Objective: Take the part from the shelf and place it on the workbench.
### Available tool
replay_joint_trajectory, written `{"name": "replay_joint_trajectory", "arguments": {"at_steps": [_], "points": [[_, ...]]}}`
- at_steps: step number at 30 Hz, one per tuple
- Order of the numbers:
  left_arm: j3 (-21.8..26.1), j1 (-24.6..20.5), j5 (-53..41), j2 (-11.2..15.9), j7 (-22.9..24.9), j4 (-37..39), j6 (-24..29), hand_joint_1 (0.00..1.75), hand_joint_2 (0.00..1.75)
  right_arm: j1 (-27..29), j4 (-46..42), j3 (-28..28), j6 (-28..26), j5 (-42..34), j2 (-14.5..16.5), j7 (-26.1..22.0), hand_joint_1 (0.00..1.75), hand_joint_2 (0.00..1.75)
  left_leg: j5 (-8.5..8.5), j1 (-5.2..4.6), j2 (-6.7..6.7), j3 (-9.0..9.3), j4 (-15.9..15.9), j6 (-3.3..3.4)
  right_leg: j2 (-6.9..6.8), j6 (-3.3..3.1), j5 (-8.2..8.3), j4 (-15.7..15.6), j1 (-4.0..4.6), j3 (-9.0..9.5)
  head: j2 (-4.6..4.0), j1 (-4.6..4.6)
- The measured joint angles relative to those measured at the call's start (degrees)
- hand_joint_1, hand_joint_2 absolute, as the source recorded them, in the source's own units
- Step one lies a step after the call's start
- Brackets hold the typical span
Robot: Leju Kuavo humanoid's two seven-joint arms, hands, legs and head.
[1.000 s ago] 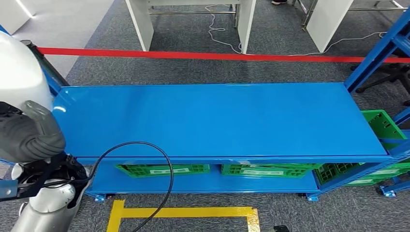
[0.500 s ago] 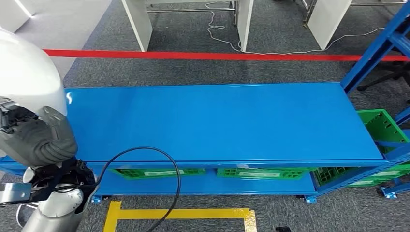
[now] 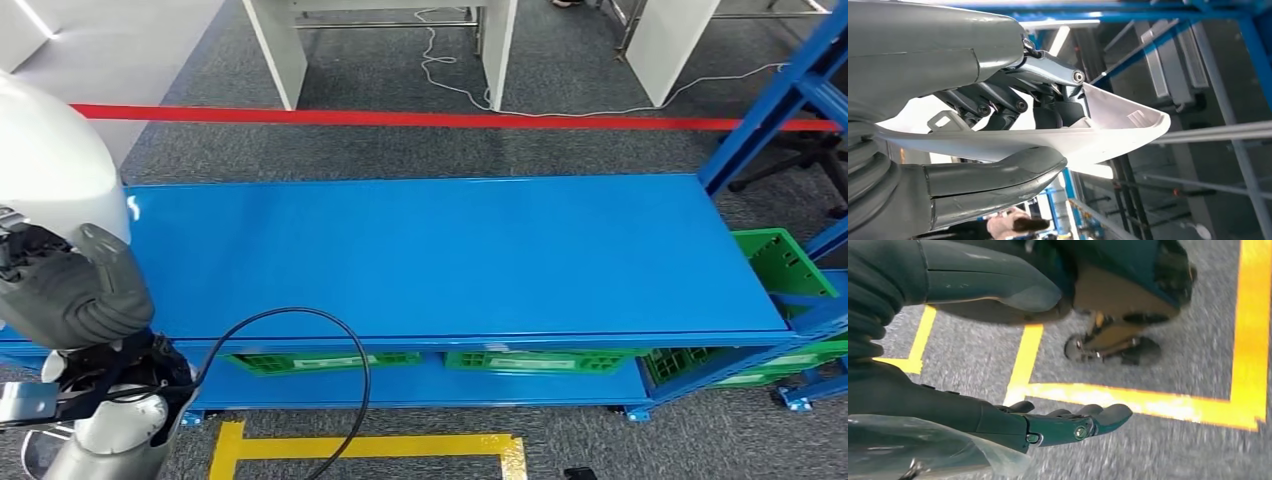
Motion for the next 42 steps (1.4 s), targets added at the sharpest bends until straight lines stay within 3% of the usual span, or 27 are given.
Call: {"name": "replay_joint_trajectory", "arguments": {"at_steps": [2,5,6,7,8,10,12,15,17,20,21,22,23,26,28,30,32,33,35,37,38,39,40,42], "points": [[0.01,0.0,-0.01,-0.09,-0.01,0.0,0.0,1.75,1.75,-0.03,0.0,0.0,0.01,0.0,0.0,-0.01,0.0,1.75,0.59,0.32,0.07,0.34,-1.02,0.13,-0.11,0.49,-1.4,1.94,0.04,-1.03,0.0,0.11],[0.01,0.14,-0.01,-0.2,-0.02,0.01,-0.01,1.75,1.75,0.0,0.0,0.0,0.01,-0.01,0.0,-0.01,0.0,1.75,0.79,0.35,0.14,0.46,-1.26,0.37,-0.14,0.95,-5.9,11.64,-0.01,-5.64,0.0,0.24],[0.01,0.2,-0.01,-0.21,-0.02,0.01,-0.01,1.75,1.75,0.04,0.0,0.0,0.01,-0.01,0.0,0.01,0.0,1.75,0.77,0.3,0.15,0.47,-1.24,0.39,-0.14,1.07,-6.43,13.99,-0.03,-6.82,0.0,0.23],[0.01,0.22,-0.01,-0.21,-0.02,0.01,-0.02,1.75,1.75,0.07,0.0,0.0,0.01,-0.01,-0.01,0.02,0.0,1.75,0.75,0.26,0.15,0.5,-1.22,0.39,-0.14,1.13,-5.88,14.33,-0.02,-7.06,0.0,0.24],[0.01,0.22,-0.01,-0.21,-0.02,0.01,-0.02,1.75,1.75,0.09,0.0,0.0,0.0,-0.01,-0.02,0.04,0.0,1.75,0.71,0.25,0.13,0.54,-1.17,0.37,-0.15,1.11,-4.34,12.46,-0.02,-6.23,0.0,0.24],[0.01,0.23,-0.01,-0.23,-0.02,0.01,-0.02,1.75,1.75,0.02,0.0,0.0,-0.01,-0.01,-0.04,0.07,0.0,1.75,0.46,0.16,0.07,0.57,-0.91,0.14,-0.23,0.86,-0.79,4.82,0.03,-2.45,0.0,0.25],[0.0,0.23,-0.01,-0.26,-0.01,0.01,-0.02,1.75,1.75,-0.09,0.0,0.01,0.0,-0.01,-0.04,0.07,0.0,1.75,0.23,-0.03,0.04,0.41,-0.51,-0.28,-0.23,0.39,0.47,-0.19,0.16,0.23,-0.01,0.19],[-0.03,0.24,-0.01,-0.26,0.0,0.01,-0.02,1.75,1.75,0.03,0.0,0.02,0.01,-0.01,-0.03,0.09,0.0,1.75,0.13,0.02,0.02,0.35,-0.4,-0.87,-0.14,-0.42,0.42,-0.96,0.23,0.71,-0.01,0.18],[-0.04,0.2,-0.03,-0.25,0.0,0.01,-0.02,1.75,1.75,0.0,0.0,0.02,0.0,-0.01,-0.01,0.08,0.0,1.75,-1.37,0.15,-0.01,-0.34,1.45,-1.47,-0.21,-1.07,0.62,-1.31,-0.06,0.89,-0.01,-0.02],[-0.05,0.25,-0.02,-0.22,0.0,0.01,-0.02,1.75,1.75,-0.06,0.0,0.02,-0.03,-0.01,0.0,0.07,0.0,1.75,-6.4,0.63,-0.03,-4.75,11.48,-2.4,-0.28,-1.51,0.67,-1.46,-0.25,0.99,0.0,-0.31],[-0.05,0.32,-0.01,-0.2,0.0,0.01,-0.01,1.75,1.75,-0.02,0.0,0.02,-0.03,-0.01,0.0,0.08,0.0,1.75,-7.25,0.82,-0.03,-6.12,14.43,-2.58,-0.28,-1.51,0.65,-1.45,-0.26,1.01,-0.01,-0.3],[-0.06,0.37,0.0,-0.19,0.0,0.01,-0.01,1.75,1.75,0.02,0.0,0.02,-0.03,-0.01,0.0,0.08,0.0,1.75,-7.07,0.97,-0.03,-6.75,15.65,-2.71,-0.27,-1.5,0.63,-1.45,-0.29,1.05,-0.01,-0.3],[-0.06,0.39,0.0,-0.17,0.0,0.01,0.0,1.75,1.75,0.03,0.0,0.02,-0.03,-0.01,0.0,0.09,0.0,1.75,-5.68,1.11,-0.02,-6.29,14.45,-2.78,-0.23,-1.47,0.61,-1.45,-0.34,1.13,-0.01,-0.3],[-0.07,0.36,0.0,-0.15,0.0,0.01,0.0,1.75,1.75,0.0,0.0,0.02,-0.03,-0.01,0.0,0.08,0.0,1.75,-0.02,1.26,-0.06,-1.5,3.6,-2.73,-0.04,-0.95,0.46,-1.39,-0.44,1.37,-0.01,-0.35],[-0.07,0.37,0.01,-0.14,0.0,0.01,0.0,1.75,1.75,-0.01,0.0,0.02,-0.03,-0.01,0.0,0.07,0.0,1.75,0.77,1.07,-0.14,-0.03,-0.17,-2.34,0.02,-0.22,0.56,-1.42,-0.31,1.17,-0.01,-0.35],[-0.06,0.38,0.01,-0.14,0.0,0.01,0.0,1.75,1.75,0.0,0.0,0.02,-0.03,-0.01,0.0,0.08,0.0,1.75,0.76,0.97,-0.19,-0.15,-0.55,-1.63,-0.04,0.53,0.72,-1.64,-0.31,1.04,0.0,-0.32],[-0.06,0.34,-0.01,-0.18,0.0,0.01,0.0,1.75,1.75,-0.01,0.0,0.02,-0.03,-0.01,0.0,0.07,0.0,1.75,1.05,1.1,-0.1,-0.01,-1.0,-0.8,-0.12,1.02,-0.29,-0.51,-0.38,0.39,0.0,-0.23],[-0.06,0.33,-0.01,-0.21,0.0,0.01,0.0,1.75,1.75,-0.03,0.0,0.02,-0.03,-0.01,0.0,0.07,0.0,1.75,1.19,1.16,-0.03,0.07,-1.21,-0.43,-0.15,1.14,-1.64,1.72,-0.38,-0.68,-0.01,-0.12],[-0.06,0.38,0.08,-0.26,0.0,0.01,0.0,1.75,1.75,-0.02,0.0,0.02,-0.07,-0.04,0.0,0.13,0.0,1.75,1.25,0.98,0.07,0.02,-1.22,-0.02,-0.19,1.2,-5.22,9.27,-0.33,-4.19,-0.01,0.09],[0.04,0.65,0.98,-0.63,0.01,0.07,0.0,1.75,1.75,0.0,0.0,0.0,-0.56,-0.19,0.0,0.68,0.0,1.75,1.25,0.74,0.1,0.02,-1.19,0.1,-0.19,1.19,-6.69,14.65,-0.23,-6.74,0.0,0.13],[0.14,0.88,1.52,-0.99,0.01,0.13,0.0,1.75,1.75,0.01,0.0,-0.02,-0.88,-0.28,0.0,1.08,0.0,1.75,1.24,0.66,0.07,0.03,-1.15,0.13,-0.19,1.09,-5.84,14.21,-0.18,-6.54,0.0,0.13],[0.23,1.13,1.95,-1.42,0.02,0.19,0.0,1.75,1.75,0.04,0.0,-0.03,-1.17,-0.33,0.0,1.45,0.0,1.75,1.2,0.6,0.01,0.07,-1.09,0.14,-0.19,0.92,-4.04,11.43,-0.14,-5.2,0.0,0.13],[0.31,1.35,2.05,-1.89,0.02,0.23,0.0,1.75,1.75,0.05,-0.01,-0.04,-1.36,-0.36,-0.01,1.7,0.0,1.75,1.13,0.56,-0.05,0.07,-0.99,0.1,-0.21,0.66,-2.08,7.22,-0.1,-3.19,0.0,0.13],[0.37,1.62,1.87,-2.61,0.01,0.26,0.0,1.75,1.75,-0.03,-0.01,-0.05,-1.55,-0.38,-0.02,1.88,0.0,1.75,0.95,0.32,-0.16,-0.11,-0.64,-0.22,-0.19,0.25,0.1,0.34,0.07,0.44,0.0,0.12]]}}
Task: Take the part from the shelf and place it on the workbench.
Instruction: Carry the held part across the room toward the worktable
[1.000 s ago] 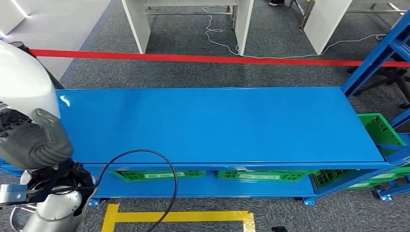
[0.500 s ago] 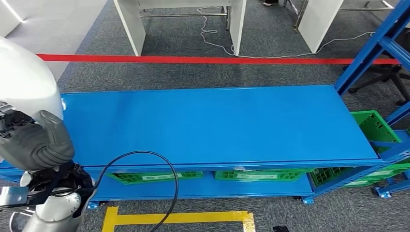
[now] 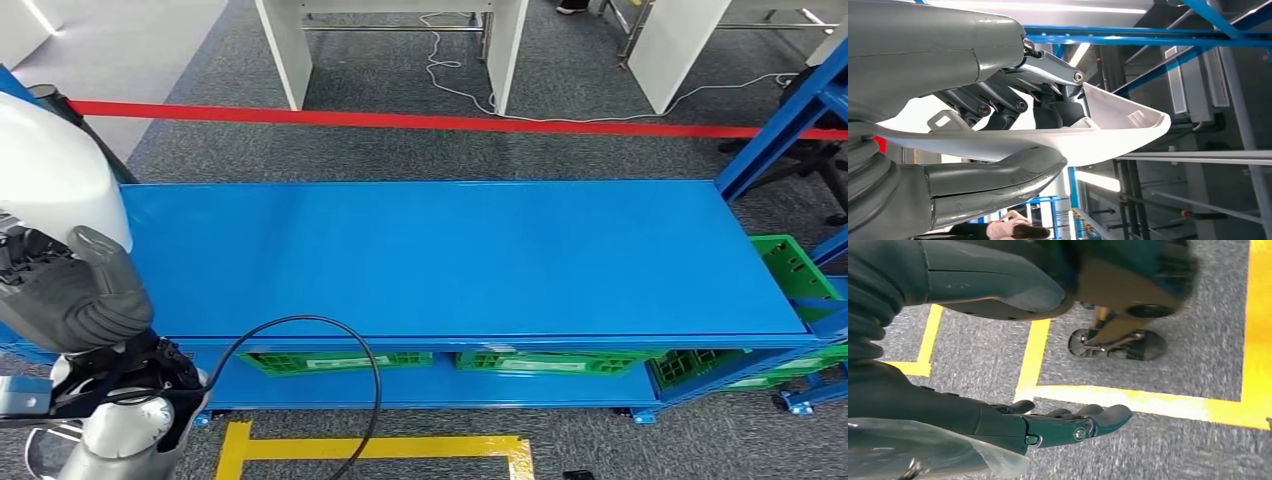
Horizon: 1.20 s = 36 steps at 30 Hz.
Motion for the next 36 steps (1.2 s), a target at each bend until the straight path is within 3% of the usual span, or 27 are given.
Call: {"name": "replay_joint_trajectory", "arguments": {"at_steps": [3,5,7,9,10,11,12,14,16,19,21,24,25,26,27,29,31,34,36], "points": [[0.11,0.29,-0.1,-0.69,0.01,0.05,0.0,1.75,1.75,0.04,0.01,0.0,-0.06,-0.01,0.01,0.13,0.0,1.75,0.09,-0.05,-0.04,-0.15,0.13,-0.67,0.16,-0.4,0.14,-1.72,0.18,1.0,0.01,-0.03],[0.17,0.35,-0.16,-0.96,0.01,0.07,0.0,1.75,1.75,0.1,0.01,-0.01,-0.06,-0.01,0.05,0.17,0.0,1.75,-0.83,0.03,-0.05,-0.43,1.03,-1.25,0.08,-0.98,0.4,-1.96,-0.05,1.07,0.0,-0.16],[0.22,0.4,-0.2,-1.05,0.01,0.08,0.0,1.75,1.75,0.04,0.01,-0.01,-0.06,-0.01,0.08,0.17,0.0,1.75,-3.89,0.2,-0.04,-2.3,5.76,-1.91,-0.05,-1.51,0.55,-2.11,-0.28,1.11,-0.01,-0.44],[0.26,0.55,-0.21,-1.06,0.01,0.13,0.0,1.75,1.75,0.06,0.01,-0.01,-0.06,-0.01,0.07,0.17,0.0,1.75,-7.28,0.43,-0.03,-5.32,13.06,-2.37,-0.12,-1.67,0.54,-2.1,-0.28,1.05,0.0,-0.59],[0.27,0.62,-0.21,-1.06,0.01,0.16,0.01,1.75,1.75,0.09,0.01,-0.01,-0.06,-0.01,0.07,0.18,0.0,1.75,-7.87,0.52,-0.03,-6.25,15.38,-2.5,-0.15,-1.68,0.55,-2.1,-0.28,1.03,0.0,-0.59],[0.28,0.67,-0.22,-1.07,0.01,0.19,0.01,1.75,1.75,0.12,0.01,-0.01,-0.06,-0.01,0.06,0.19,0.0,1.75,-7.37,0.59,-0.03,-6.27,15.75,-2.56,-0.15,-1.68,0.55,-2.09,-0.28,1.02,0.0,-0.6],[0.29,0.7,-0.22,-1.08,0.01,0.2,0.02,1.75,1.75,0.13,0.01,-0.01,-0.06,-0.01,0.06,0.21,0.0,1.75,-5.83,0.66,-0.03,-5.25,13.89,-2.54,-0.13,-1.66,0.56,-2.07,-0.28,1.06,-0.01,-0.6],[0.31,0.67,-0.23,-1.12,0.01,0.2,0.02,1.75,1.75,0.11,0.01,-0.01,-0.06,-0.01,0.07,0.24,0.0,1.75,-1.99,0.65,-0.04,-1.36,6.17,-2.26,-0.06,-1.5,0.61,-2.04,-0.22,1.18,-0.01,-0.58],[0.31,0.62,-0.23,-1.22,0.01,0.21,0.02,1.75,1.75,0.05,0.01,-0.01,-0.09,-0.01,0.08,0.28,0.0,1.75,-0.56,0.45,-0.06,1.02,0.67,-1.82,-0.05,-0.96,0.81,-1.98,-0.08,0.89,0.0,-0.54],[0.34,0.74,-0.22,-1.34,0.01,0.22,0.02,1.75,1.75,0.05,0.01,-0.01,-0.21,-0.01,0.08,0.34,0.0,1.75,-0.49,0.32,-0.06,0.85,-0.32,-1.02,-0.12,-0.01,1.06,-1.95,-0.13,0.28,0.0,-0.49],[0.41,0.69,-0.22,-1.5,0.01,0.22,0.02,1.75,1.75,0.07,0.01,-0.01,-0.25,-0.01,0.07,0.35,0.0,1.75,-0.03,0.48,0.08,0.76,-0.71,-0.24,-0.14,0.43,-0.58,-0.08,-0.2,-0.73,-0.01,-0.38],[0.47,0.75,-0.23,-1.75,0.0,0.25,0.0,1.75,1.75,0.07,0.01,-0.01,-0.27,-0.01,0.06,0.34,0.0,1.75,0.38,0.44,0.31,0.33,-0.81,0.56,-0.15,0.82,-6.23,10.16,-0.21,-5.12,0.0,-0.14],[0.48,0.8,-0.23,-1.77,0.01,0.26,0.0,1.75,1.75,0.09,0.01,-0.01,-0.28,-0.02,0.06,0.34,0.0,1.75,0.47,0.4,0.36,0.19,-0.78,0.62,-0.16,0.91,-7.25,13.16,-0.21,-6.31,0.0,-0.14],[0.49,0.83,-0.23,-1.78,0.01,0.28,0.0,1.75,1.75,0.12,0.01,-0.01,-0.3,-0.03,0.06,0.34,0.0,1.75,0.54,0.38,0.38,0.09,-0.74,0.63,-0.16,0.98,-7.2,14.25,-0.21,-6.57,-0.01,-0.13],[0.5,0.85,-0.23,-1.8,0.01,0.29,0.0,1.75,1.75,0.14,0.01,-0.01,-0.32,-0.04,0.06,0.33,0.0,1.75,0.59,0.38,0.38,0.05,-0.69,0.6,-0.17,0.98,-6.1,13.0,-0.22,-5.68,-0.01,-0.13],[0.54,0.86,-0.29,-1.84,0.01,0.29,0.0,1.75,1.75,0.11,0.0,-0.01,-0.33,-0.03,0.05,0.33,0.0,1.75,0.56,0.4,0.36,0.0,-0.41,0.42,-0.19,0.85,-2.76,5.69,-0.27,-1.56,-0.01,-0.11],[0.61,0.8,-0.49,-1.9,0.01,0.29,0.0,1.75,1.75,-0.04,0.0,-0.01,-0.34,-0.03,0.04,0.33,0.0,1.75,0.51,0.17,0.33,-0.34,0.17,-0.08,-0.13,0.54,-1.21,-0.43,-0.24,1.84,-0.01,-0.14],[0.68,0.77,-0.66,-2.0,0.01,0.29,0.0,1.75,1.75,0.02,0.01,-0.02,-0.33,-0.02,0.05,0.34,0.0,1.75,0.84,0.03,0.29,-0.79,0.37,-1.02,-0.02,-0.27,-0.95,-1.53,-0.15,2.26,-0.01,-0.15],[0.75,0.76,-0.69,-2.04,0.01,0.29,0.0,1.75,1.75,0.11,0.01,-0.03,-0.33,-0.03,0.07,0.35,0.0,1.75,-0.51,0.16,0.26,-1.29,1.71,-1.57,-0.1,-0.98,-0.51,-1.68,-0.31,2.05,-0.01,-0.27]]}}
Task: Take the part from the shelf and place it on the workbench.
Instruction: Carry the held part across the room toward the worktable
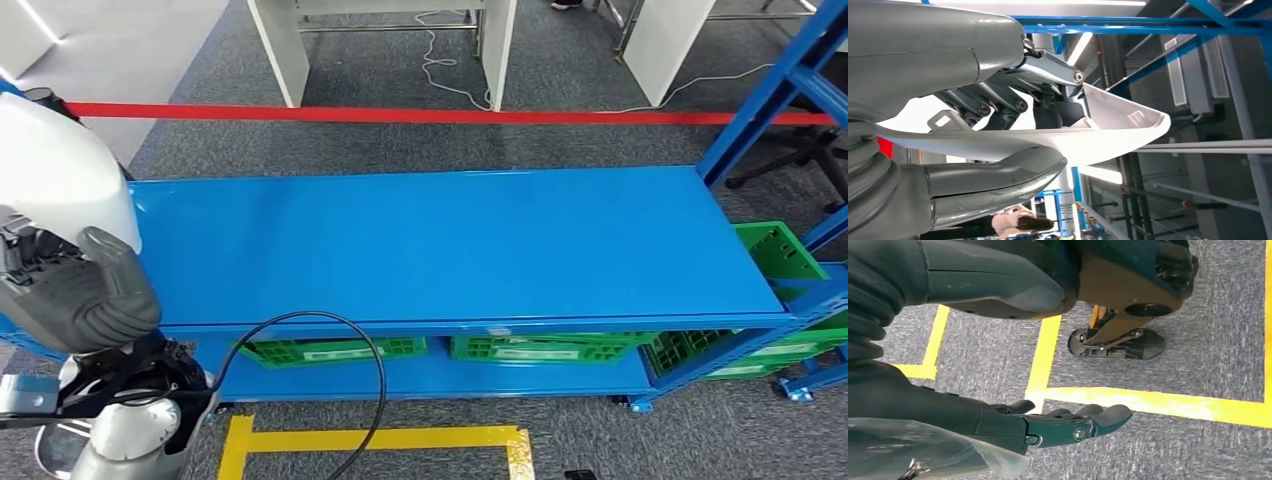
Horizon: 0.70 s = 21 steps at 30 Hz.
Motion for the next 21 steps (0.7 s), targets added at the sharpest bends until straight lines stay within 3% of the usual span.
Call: {"name": "replay_joint_trajectory", "arguments": {"at_steps": [1,3,4,5,6,7,9,11,13,15,17,19,20,21], "points": [[0.08,0.0,-0.02,-0.01,-0.01,0.0,0.0,1.75,1.75,-0.03,0.0,-0.01,0.0,0.0,0.01,0.0,0.0,1.75,-1.69,0.06,-0.02,-0.8,2.19,-0.27,-0.06,-0.36,0.23,-0.09,-0.09,-0.16,0.0,-0.11],[0.25,0.05,-0.06,-0.01,-0.01,0.01,0.0,1.75,1.75,-0.09,-0.01,-0.01,-0.01,0.0,0.01,0.0,0.0,1.75,-5.98,0.18,-0.03,-3.47,9.52,-0.72,-0.14,-0.78,0.57,-0.08,-0.01,-0.68,0.0,-0.27],[0.31,0.11,-0.07,-0.01,-0.01,0.02,0.0,1.75,1.75,-0.08,-0.01,-0.01,-0.01,0.0,0.01,0.0,0.0,1.75,-7.46,0.21,-0.03,-4.61,12.85,-0.83,-0.17,-0.88,0.75,-0.07,0.04,-0.95,0.0,-0.28],[0.33,0.16,-0.07,-0.01,0.0,0.02,0.0,1.75,1.75,-0.04,-0.01,-0.01,-0.01,0.0,0.01,0.01,0.0,1.75,-7.91,0.23,-0.03,-4.97,14.57,-0.85,-0.2,-0.91,0.92,-0.06,0.08,-1.2,0.01,-0.28],[0.35,0.2,-0.07,-0.01,0.0,0.02,0.0,1.75,1.75,-0.01,-0.01,-0.01,-0.01,0.0,0.01,0.01,0.0,1.75,-7.2,0.23,-0.03,-4.23,13.91,-0.76,-0.2,-0.87,1.09,-0.05,0.11,-1.37,0.01,-0.28],[0.36,0.21,-0.07,-0.02,0.0,0.02,0.0,1.75,1.75,-0.01,0.0,-0.01,-0.01,0.0,0.01,0.02,0.0,1.75,-5.57,0.22,-0.03,-2.46,11.04,-0.56,-0.17,-0.8,1.24,-0.05,0.12,-1.46,0.01,-0.29],[0.37,0.17,-0.07,-0.04,0.0,0.02,0.0,1.75,1.75,-0.05,0.0,-0.01,-0.01,0.01,0.03,0.02,0.0,1.75,-2.29,0.06,-0.05,2.01,2.83,0.07,-0.12,-0.51,1.51,-0.02,0.24,-1.59,0.0,-0.28],[0.37,0.09,-0.08,-0.09,0.0,0.02,0.0,1.75,1.75,-0.11,0.0,-0.01,-0.01,0.01,0.07,0.02,0.0,1.75,-1.3,-0.19,-0.08,4.1,-1.75,0.54,-0.18,0.04,1.87,0.03,0.35,-1.93,0.0,-0.24],[0.38,0.07,-0.09,-0.13,0.0,0.02,0.0,1.75,1.75,-0.11,0.0,-0.01,-0.01,0.0,0.09,0.02,0.0,1.75,-1.17,-0.31,-0.12,3.89,-2.37,0.92,-0.3,0.8,2.38,-0.13,0.35,-2.23,0.0,-0.21],[0.39,0.04,-0.09,-0.22,-0.01,0.02,0.0,1.75,1.75,-0.09,-0.01,-0.01,-0.01,0.01,0.09,0.03,0.0,1.75,-0.38,-0.1,0.02,3.63,-2.9,1.58,-0.26,1.37,1.57,0.57,0.3,-2.92,0.01,-0.15],[0.4,0.02,-0.1,-0.36,-0.01,0.03,0.0,1.75,1.75,-0.09,-0.01,-0.01,-0.01,0.01,0.08,0.04,0.0,1.75,0.38,0.09,0.22,3.16,-3.31,2.17,-0.18,1.7,-1.95,5.4,0.26,-5.1,0.01,0.13],[0.4,0.09,-0.11,-0.43,0.0,0.05,0.0,1.75,1.75,-0.06,0.0,-0.01,-0.01,0.01,0.08,0.04,0.0,1.75,0.89,0.01,0.3,2.39,-3.3,2.41,-0.18,2.01,-5.88,12.96,0.25,-7.92,0.0,0.36],[0.4,0.11,-0.12,-0.44,0.0,0.08,0.0,1.75,1.75,-0.04,0.0,-0.01,-0.01,0.02,0.08,0.05,0.0,1.75,1.13,-0.03,0.33,2.08,-3.28,2.42,-0.18,2.12,-6.69,15.24,0.24,-8.57,0.0,0.34],[0.4,0.12,-0.16,-0.45,0.0,0.1,0.0,1.75,1.75,-0.03,0.0,-0.01,0.0,0.03,0.08,0.07,0.0,1.75,1.33,-0.06,0.34,1.83,-3.25,2.37,-0.19,2.18,-6.41,15.37,0.24,-8.09,0.0,0.36]]}}
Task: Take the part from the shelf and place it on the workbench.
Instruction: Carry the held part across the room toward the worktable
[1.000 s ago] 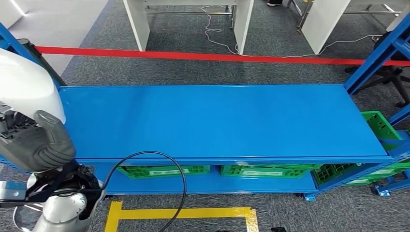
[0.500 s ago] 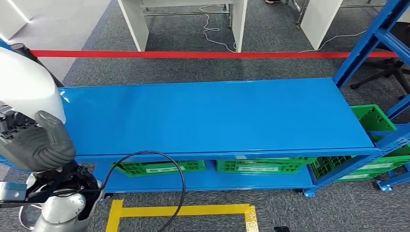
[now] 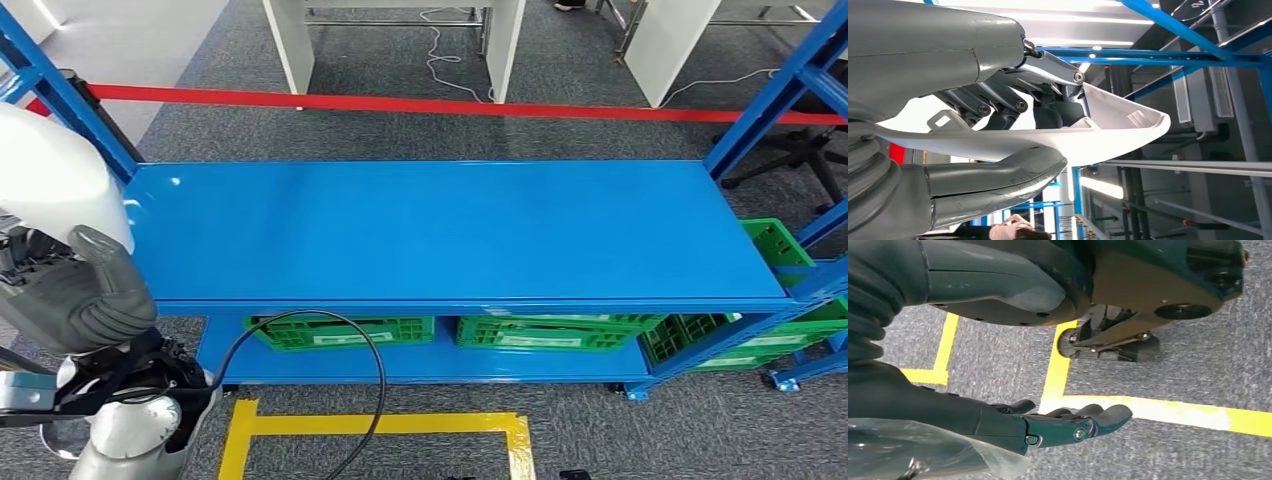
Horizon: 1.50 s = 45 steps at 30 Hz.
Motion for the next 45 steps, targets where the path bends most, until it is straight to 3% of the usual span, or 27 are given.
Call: {"name": "replay_joint_trajectory", "arguments": {"at_steps": [1,3,5,8,9,11,13,15,16,18,20,24,26,28,29,30,31,32,33,35,36,38,40,41,43,44,45], "points": [[0.01,0.01,-0.08,-0.03,0.0,0.02,0.0,1.75,1.75,0.01,-0.01,0.0,0.01,0.02,-0.01,0.02,0.0,1.75,0.16,0.0,0.0,-0.15,0.05,-0.09,-0.01,-0.02,1.32,-2.35,-0.02,1.74,-0.01,0.0],[0.03,0.0,-0.31,-0.16,0.0,0.05,0.0,1.75,1.75,-0.06,-0.02,0.0,0.01,0.07,-0.01,0.07,0.0,1.75,0.32,-0.1,-0.01,-0.35,0.31,-0.37,-0.02,-0.23,4.37,-10.63,-0.04,6.9,-0.01,0.03],[0.08,-0.05,-0.48,-0.35,0.0,0.05,0.0,1.75,1.75,-0.18,-0.02,0.01,0.01,0.16,-0.01,0.1,0.0,1.75,0.49,-0.34,-0.01,-0.83,0.82,-0.85,0.07,-0.65,5.32,-15.76,0.01,9.83,0.0,-0.01],[0.19,-0.06,-0.56,-0.54,0.0,0.05,0.0,1.75,1.75,0.01,0.0,0.02,0.01,0.27,0.01,0.28,0.0,1.75,0.82,-0.34,-0.05,-1.39,1.23,-1.73,0.08,-1.59,5.6,-16.3,0.05,9.77,0.0,0.01],[0.26,-0.06,-0.57,-0.57,0.0,0.05,0.0,1.75,1.75,0.06,0.0,0.02,0.01,0.3,0.01,0.33,0.0,1.75,0.2,-0.27,-0.11,-1.62,1.78,-2.03,0.01,-1.99,5.87,-16.34,-0.03,9.61,0.0,-0.05],[0.42,-0.06,-0.6,-0.6,0.0,0.05,0.0,1.75,1.75,-0.01,0.0,0.02,0.01,0.32,0.01,0.38,0.0,1.75,-3.25,-0.1,-0.22,-3.12,5.98,-2.65,-0.13,-2.75,6.45,-16.46,-0.21,9.13,0.0,-0.28],[0.5,0.04,-0.6,-0.58,0.0,0.05,0.0,1.75,1.75,-0.06,0.0,0.02,0.01,0.31,0.0,0.39,0.0,1.75,-7.71,0.07,-0.24,-5.64,13.56,-3.12,-0.18,-3.03,6.98,-16.4,-0.15,8.34,0.0,-0.45],[0.52,0.2,-0.57,-0.55,0.0,0.05,0.0,1.75,1.75,-0.02,0.0,0.02,0.0,0.3,0.0,0.41,0.0,1.75,-9.07,0.16,-0.24,-6.17,17.17,-3.21,-0.22,-3.0,7.52,-16.31,-0.09,7.52,0.0,-0.45],[0.54,0.25,-0.56,-0.54,0.0,0.05,0.0,1.75,1.75,-0.01,0.0,0.02,-0.02,0.29,0.0,0.42,0.0,1.75,-8.07,0.17,-0.24,-4.8,15.5,-3.1,-0.21,-2.94,7.77,-16.28,-0.08,7.2,0.0,-0.46],[0.55,0.25,-0.53,-0.55,0.0,0.05,0.0,1.75,1.75,-0.02,0.0,0.02,-0.04,0.3,0.01,0.43,0.0,1.75,-4.85,0.11,-0.27,0.02,7.52,-2.58,-0.13,-2.69,8.2,-16.24,-0.07,6.84,-0.01,-0.46],[0.56,0.23,-0.46,-0.57,0.0,0.04,0.0,1.75,1.75,-0.06,0.0,0.02,-0.06,0.3,0.03,0.43,0.0,1.75,-3.23,-0.09,-0.32,3.36,1.2,-2.09,-0.12,-2.2,8.63,-16.13,0.08,6.47,-0.01,-0.43],[0.61,0.41,-0.38,-0.63,0.0,0.03,0.0,1.75,1.75,-0.03,0.0,0.02,-0.08,0.3,0.05,0.46,0.0,1.75,-2.22,-0.11,-0.26,2.99,-0.2,-1.01,-0.19,-0.83,9.05,-15.87,0.11,5.48,0.0,-0.37],[0.64,0.41,-0.33,-0.7,0.0,0.03,0.0,1.75,1.75,-0.01,0.0,0.02,-0.09,0.31,0.04,0.49,0.0,1.75,-1.13,0.14,-0.03,2.18,-0.64,-0.24,-0.06,-0.4,5.81,-12.53,0.12,3.86,0.0,-0.16],[0.67,0.48,-0.27,-0.73,0.0,0.04,0.0,1.75,1.75,0.0,0.0,0.02,-0.1,0.31,0.04,0.5,0.0,1.75,-0.24,0.02,0.07,0.89,-0.51,0.13,-0.01,-0.17,0.81,-5.03,0.12,1.36,0.01,0.09],[0.68,0.52,-0.25,-0.73,0.0,0.05,0.0,1.75,1.75,0.0,0.0,0.02,-0.1,0.31,0.04,0.51,0.0,1.75,0.18,-0.06,0.1,0.2,-0.41,0.15,-0.02,-0.09,-0.7,-1.66,0.12,0.52,0.0,0.12],[0.68,0.54,-0.21,-0.72,0.0,0.05,0.0,1.75,1.75,0.01,0.0,0.02,-0.1,0.31,0.04,0.51,0.0,1.75,0.6,-0.13,0.12,-0.47,-0.3,0.14,-0.02,-0.05,-1.03,0.07,0.13,0.52,0.0,0.11],[0.68,0.56,-0.14,-0.72,0.0,0.05,0.0,1.75,1.75,0.01,-0.01,0.02,-0.1,0.31,0.04,0.52,0.0,1.75,0.98,-0.17,0.13,-1.07,-0.17,0.07,-0.03,-0.08,-0.14,-0.55,0.13,1.68,-0.01,0.14],[0.69,0.56,-0.05,-0.72,0.0,0.05,0.0,1.75,1.75,0.0,-0.01,0.02,-0.12,0.3,0.04,0.54,0.0,1.75,1.35,-0.19,0.12,-1.61,-0.04,-0.04,-0.03,-0.16,1.46,-3.39,0.13,3.97,-0.01,0.13],[0.69,0.57,0.02,-0.73,0.0,0.05,0.0,1.75,1.75,-0.05,-0.02,0.02,-0.14,0.27,0.04,0.55,0.0,1.75,1.68,-0.2,0.11,-2.08,0.15,-0.21,-0.04,-0.28,2.85,-7.63,0.13,6.92,0.0,0.14],[0.74,0.54,0.12,-0.74,0.0,0.04,0.0,1.75,1.75,-0.23,-0.02,0.02,-0.16,0.22,0.04,0.57,0.0,1.75,2.29,-0.36,0.09,-2.81,0.56,-0.71,0.03,-0.52,3.73,-15.26,0.24,12.03,0.0,0.12],[0.75,0.53,0.15,-0.74,0.0,0.03,0.0,1.75,1.75,-0.29,-0.02,0.02,-0.16,0.2,0.04,0.58,0.0,1.75,2.61,-0.43,0.1,-3.01,0.73,-0.98,0.09,-0.65,3.45,-17.09,0.3,12.98,0.0,0.1],[0.77,0.51,0.21,-0.74,0.0,0.03,0.0,1.75,1.75,-0.23,-0.02,0.01,-0.15,0.15,0.05,0.61,0.0,1.75,3.27,-0.45,0.09,-3.25,0.83,-1.56,0.12,-1.2,3.56,-17.65,0.36,12.55,0.0,0.08],[0.8,0.53,0.25,-0.72,0.0,0.03,0.0,1.75,1.75,-0.18,-0.01,0.0,-0.15,0.08,0.06,0.66,0.0,1.75,1.75,-0.33,-0.08,-3.94,1.87,-2.22,-0.09,-2.28,4.47,-17.69,0.24,11.69,0.0,0.04],[0.83,0.54,0.26,-0.71,0.0,0.03,0.0,1.75,1.75,-0.2,0.0,0.0,-0.15,0.04,0.07,0.68,0.0,1.75,-0.52,-0.25,-0.17,-4.59,3.75,-2.55,-0.19,-2.76,5.11,-17.72,0.16,11.18,-0.01,-0.04],[0.89,0.56,0.27,-0.69,0.0,0.03,0.0,1.75,1.75,-0.23,0.0,0.0,-0.16,0.01,0.07,0.69,0.0,1.75,-6.39,-0.07,-0.24,-6.11,10.44,-3.11,-0.27,-3.18,6.31,-17.6,0.21,10.02,-0.01,-0.21],[0.91,0.58,0.25,-0.69,0.0,0.03,0.0,1.75,1.75,-0.2,0.0,0.0,-0.16,0.01,0.07,0.69,0.0,1.75,-8.32,0.0,-0.24,-6.59,13.98,-3.28,-0.3,-3.21,6.86,-17.48,0.27,9.26,-0.01,-0.23],[0.94,0.6,0.22,-0.68,0.0,0.03,0.0,1.75,1.75,-0.18,0.0,0.0,-0.16,0.02,0.07,0.69,0.0,1.75,-8.98,0.03,-0.24,-6.49,16.26,-3.33,-0.33,-3.22,7.33,-17.32,0.32,8.49,0.0,-0.22]]}}
